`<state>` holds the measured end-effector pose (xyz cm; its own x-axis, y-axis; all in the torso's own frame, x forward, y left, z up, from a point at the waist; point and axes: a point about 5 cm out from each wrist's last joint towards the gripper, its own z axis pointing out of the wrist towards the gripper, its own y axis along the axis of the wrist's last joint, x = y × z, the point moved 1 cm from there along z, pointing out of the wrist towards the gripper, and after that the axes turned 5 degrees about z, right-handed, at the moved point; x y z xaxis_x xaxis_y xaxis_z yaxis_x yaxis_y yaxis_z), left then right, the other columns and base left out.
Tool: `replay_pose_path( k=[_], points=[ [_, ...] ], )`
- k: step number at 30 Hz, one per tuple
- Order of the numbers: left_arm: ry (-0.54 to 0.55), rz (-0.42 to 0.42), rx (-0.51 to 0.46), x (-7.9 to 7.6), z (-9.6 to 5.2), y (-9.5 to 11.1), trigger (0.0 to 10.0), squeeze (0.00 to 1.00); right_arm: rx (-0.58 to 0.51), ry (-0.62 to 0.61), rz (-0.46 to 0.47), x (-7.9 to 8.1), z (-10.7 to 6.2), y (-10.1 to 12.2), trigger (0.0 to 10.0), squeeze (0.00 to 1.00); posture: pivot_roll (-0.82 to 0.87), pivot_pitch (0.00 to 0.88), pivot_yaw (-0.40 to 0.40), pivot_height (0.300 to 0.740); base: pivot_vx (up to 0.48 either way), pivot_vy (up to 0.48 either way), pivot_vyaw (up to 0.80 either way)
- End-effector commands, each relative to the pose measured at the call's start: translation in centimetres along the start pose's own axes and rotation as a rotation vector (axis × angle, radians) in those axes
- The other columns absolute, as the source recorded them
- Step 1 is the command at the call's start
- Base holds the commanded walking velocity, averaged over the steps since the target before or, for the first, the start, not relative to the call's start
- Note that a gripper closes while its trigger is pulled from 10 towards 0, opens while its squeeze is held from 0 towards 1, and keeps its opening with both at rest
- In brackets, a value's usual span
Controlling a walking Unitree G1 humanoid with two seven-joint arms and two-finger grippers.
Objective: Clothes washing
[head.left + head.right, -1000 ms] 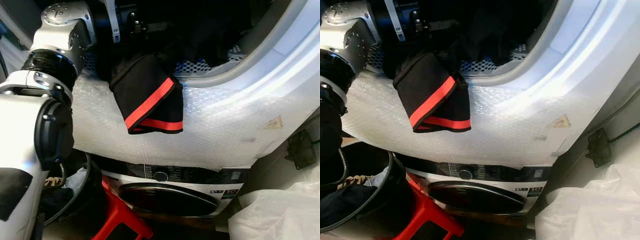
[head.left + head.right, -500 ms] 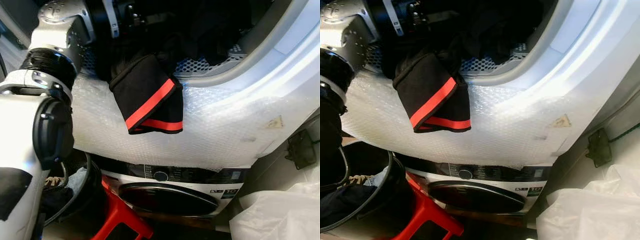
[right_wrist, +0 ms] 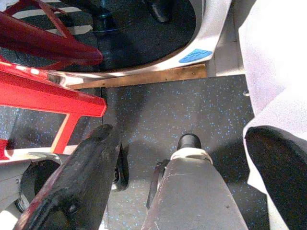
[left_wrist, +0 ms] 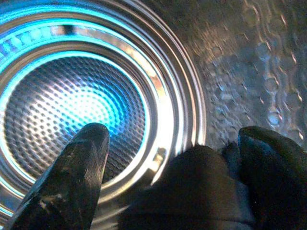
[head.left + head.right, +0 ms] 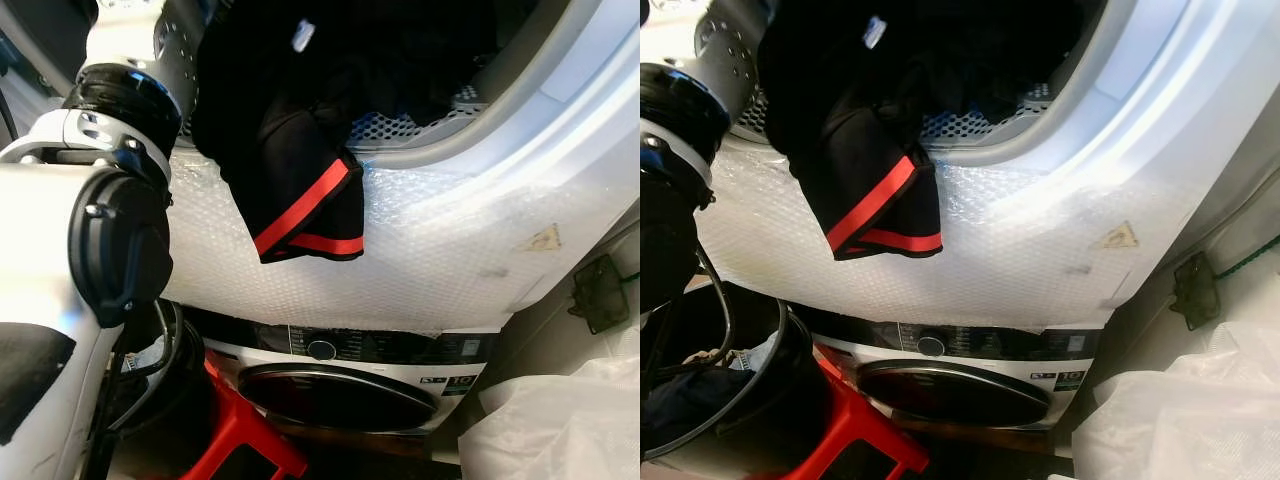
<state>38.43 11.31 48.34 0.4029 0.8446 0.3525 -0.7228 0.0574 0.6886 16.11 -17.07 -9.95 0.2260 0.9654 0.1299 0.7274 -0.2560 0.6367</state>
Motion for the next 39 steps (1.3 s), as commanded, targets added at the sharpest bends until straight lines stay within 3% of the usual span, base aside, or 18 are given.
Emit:
replay_pose_path(
  k=[1, 2, 3, 4, 7, 9, 12, 15, 16, 18, 23, 28, 31, 32, 37, 39],
  points=[
    [-0.121, -0.003, 0.12, -1.4, -0.5, -2.5, 10.0, 0.99, 0.182, 0.004, 0.034, 0.9, -1.4, -4.9, 10.0, 0.0, 0.01, 0.139, 0.162, 0.74, 0.0, 0.0, 0.0],
    [-0.224, 0.033, 0.158, -2.5, -0.9, -3.7, 10.0, 0.37, 0.185, 0.004, 0.036, 0.9, -1.5, -5.0, 10.0, 0.0, 0.01, 0.139, 0.162, 0.74, 0.0, 0.0, 0.0],
    [-0.224, 0.033, 0.158, -2.5, -0.9, -3.7, 10.0, 0.37, 0.185, 0.004, 0.036, 0.9, -1.5, -5.0, 10.0, 0.0, 0.01, 0.139, 0.162, 0.74, 0.0, 0.0, 0.0],
    [-0.381, 0.044, 0.198, -3.8, -1.7, -4.9, 10.0, 0.0, 0.191, 0.005, 0.039, 0.9, -1.6, -5.2, 10.0, 0.0, 0.01, 0.138, 0.163, 0.74, 0.0, 0.0, 0.0],
    [-0.417, -0.009, 0.201, -3.9, -2.1, -5.3, 10.0, 0.0, 0.197, 0.006, 0.038, 0.9, -1.6, -5.4, 10.0, 0.0, 0.01, 0.135, 0.165, 0.74, 0.0, 0.0, 0.0],
    [-0.363, -0.006, 0.105, -2.9, -1.9, -3.9, 10.0, 0.0, 0.196, 0.004, 0.043, 0.9, -1.6, -5.4, 10.0, 0.0, 0.01, 0.131, 0.167, 0.74, 0.0, 0.0, 0.0],
    [-0.322, 0.06, 0.01, -2.1, -1.6, -2.0, 10.0, 0.0, 0.193, 0.006, 0.044, 0.9, -1.6, -5.3, 10.0, 0.0, 0.01, 0.123, 0.165, 0.74, 0.0, 0.0, 0.0],
    [-0.299, 0.188, -0.145, -1.5, -1.4, 0.9, 10.0, 0.0, 0.189, 0.012, 0.043, 1.1, -1.5, -5.1, 10.0, 0.0, 0.01, 0.113, 0.162, 0.74, 0.0, 0.0, 0.0],
    [-0.305, 0.188, -0.17, -1.4, -1.4, 1.3, 10.0, 0.0, 0.188, 0.013, 0.043, 1.2, -1.4, -5.0, 10.0, 0.0, 0.01, 0.113, 0.162, 0.74, 0.0, 0.0, 0.0],
    [-0.368, 0.188, -0.223, -1.6, -1.4, 2.5, 10.0, 0.0, 0.184, 0.018, 0.044, 1.4, -1.3, -4.9, 10.0, 0.0, 0.01, 0.108, 0.161, 0.74, 0.0, 0.0, 0.0],
    [-0.513, 0.18, -0.234, -2.4, -1.9, 2.8, 10.0, 0.0, 0.181, 0.021, 0.043, 1.6, -1.2, -4.6, 10.0, 0.0, 0.02, 0.097, 0.159, 0.74, 0.0, 0.0, 0.0],
    [-0.631, 0.116, -0.263, -2.5, -3.1, 3.9, 10.0, 0.0, 0.183, 0.032, 0.04, 1.9, -1.2, -4.6, 10.0, 0.0, 0.04, 0.093, 0.155, 0.74, 0.0, 0.0, 0.0],
    [-0.719, 0.015, -0.241, -2.3, -4.1, 4.6, 10.0, 0.0, 0.187, 0.032, 0.04, 2.0, -1.2, -4.7, 10.0, 0.0, 0.06, 0.096, 0.152, 0.74, 0.0, 0.0, 0.0],
    [-0.81, -0.047, -0.191, -2.3, -5.3, 4.7, 10.0, 0.0, 0.185, 0.038, 0.038, 2.2, -1.1, -4.5, 10.0, 0.0, 0.06, 0.101, 0.156, 0.74, 0.0, 0.0, 0.0],
    [-0.963, -0.229, -0.085, -3.3, -8.7, 4.0, 10.0, 0.0, 0.181, 0.045, 0.036, 2.4, -0.9, -4.1, 10.0, 0.0, 0.08, 0.083, 0.155, 0.74, 0.0, 0.0, 0.0],
    [-1.1, -0.293, -0.01, -5.0, -11.1, 3.2, 10.0, 0.0, 0.184, 0.047, 0.031, 2.5, -0.8, -4.0, 10.0, 0.0, 0.1, 0.067, 0.154, 0.74, 0.0, 0.0, 0.0]
  ],
)
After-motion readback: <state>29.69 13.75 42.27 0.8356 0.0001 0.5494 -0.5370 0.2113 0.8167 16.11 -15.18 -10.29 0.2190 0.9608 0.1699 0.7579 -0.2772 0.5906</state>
